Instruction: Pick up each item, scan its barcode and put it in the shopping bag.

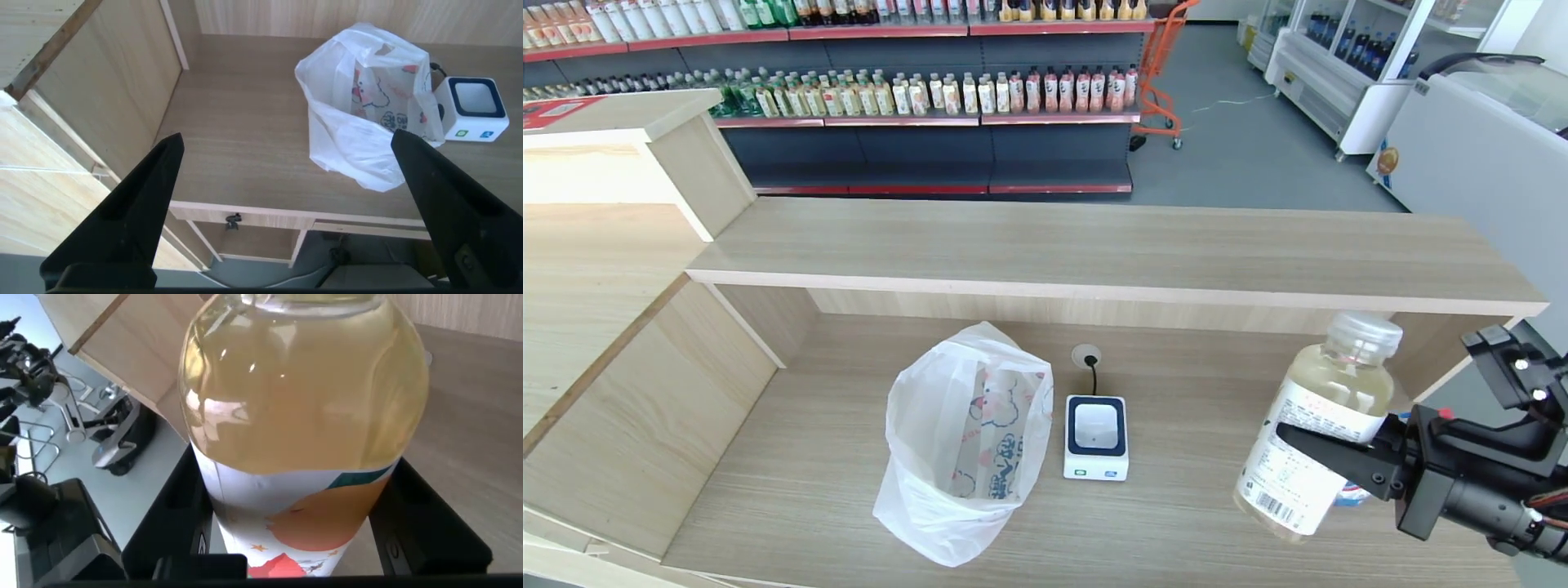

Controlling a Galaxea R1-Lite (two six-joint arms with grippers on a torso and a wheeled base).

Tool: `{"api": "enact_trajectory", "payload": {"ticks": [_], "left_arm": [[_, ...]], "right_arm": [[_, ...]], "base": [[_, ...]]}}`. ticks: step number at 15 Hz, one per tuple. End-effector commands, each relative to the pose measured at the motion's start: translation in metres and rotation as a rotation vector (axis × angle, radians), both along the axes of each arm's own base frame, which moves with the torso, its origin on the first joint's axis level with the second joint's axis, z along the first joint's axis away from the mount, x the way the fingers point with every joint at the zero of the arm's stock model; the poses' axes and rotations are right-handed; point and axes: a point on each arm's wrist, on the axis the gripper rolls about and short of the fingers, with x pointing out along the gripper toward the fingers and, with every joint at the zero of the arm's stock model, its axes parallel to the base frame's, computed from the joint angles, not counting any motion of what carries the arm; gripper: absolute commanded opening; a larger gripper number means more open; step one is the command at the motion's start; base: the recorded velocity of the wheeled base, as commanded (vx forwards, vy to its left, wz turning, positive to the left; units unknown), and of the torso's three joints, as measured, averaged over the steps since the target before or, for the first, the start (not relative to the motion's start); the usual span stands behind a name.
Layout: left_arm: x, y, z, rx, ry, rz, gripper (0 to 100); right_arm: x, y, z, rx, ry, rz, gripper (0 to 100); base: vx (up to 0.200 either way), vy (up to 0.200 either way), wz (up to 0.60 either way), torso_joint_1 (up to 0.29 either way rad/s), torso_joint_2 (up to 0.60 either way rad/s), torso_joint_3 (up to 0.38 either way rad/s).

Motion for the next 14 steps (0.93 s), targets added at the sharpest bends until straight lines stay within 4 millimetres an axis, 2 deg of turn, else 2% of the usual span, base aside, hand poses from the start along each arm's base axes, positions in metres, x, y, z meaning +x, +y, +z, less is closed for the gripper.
{"api": "enact_trajectory", "payload": {"ticks": [1, 2, 8, 12, 14], "left_arm": [[0.000, 0.000, 0.000, 0.003, -0.001, 0.001, 100], [0.000, 0.000, 0.000, 0.003, -0.001, 0.001, 100], [0.000, 0.000, 0.000, 0.000, -0.001, 0.001, 100], [0.000, 0.000, 0.000, 0.001, -0.001, 0.001, 100], [0.000, 0.000, 0.000, 0.000, -0.001, 0.001, 100]], "right_arm": [[0.002, -0.003, 0.011, 0.026, -0.024, -0.019, 0], [0.003, -0.004, 0.008, 0.026, -0.006, -0.022, 0], [0.008, -0.003, 0.001, 0.018, 0.030, -0.024, 0], [0.007, -0.003, -0.002, 0.015, 0.043, -0.024, 0], [0.007, -0.003, -0.002, 0.015, 0.042, -0.024, 0]], "base": [[0.000, 0.200, 0.00, 0.022, 0.02, -0.002], [0.000, 0.200, 0.00, 0.022, 0.01, 0.002], [0.000, 0.000, 0.00, 0.000, 0.00, 0.000], [-0.200, 0.000, 0.00, 0.011, 0.00, -0.002], [0.000, 0.000, 0.00, 0.000, 0.00, 0.000]]}}
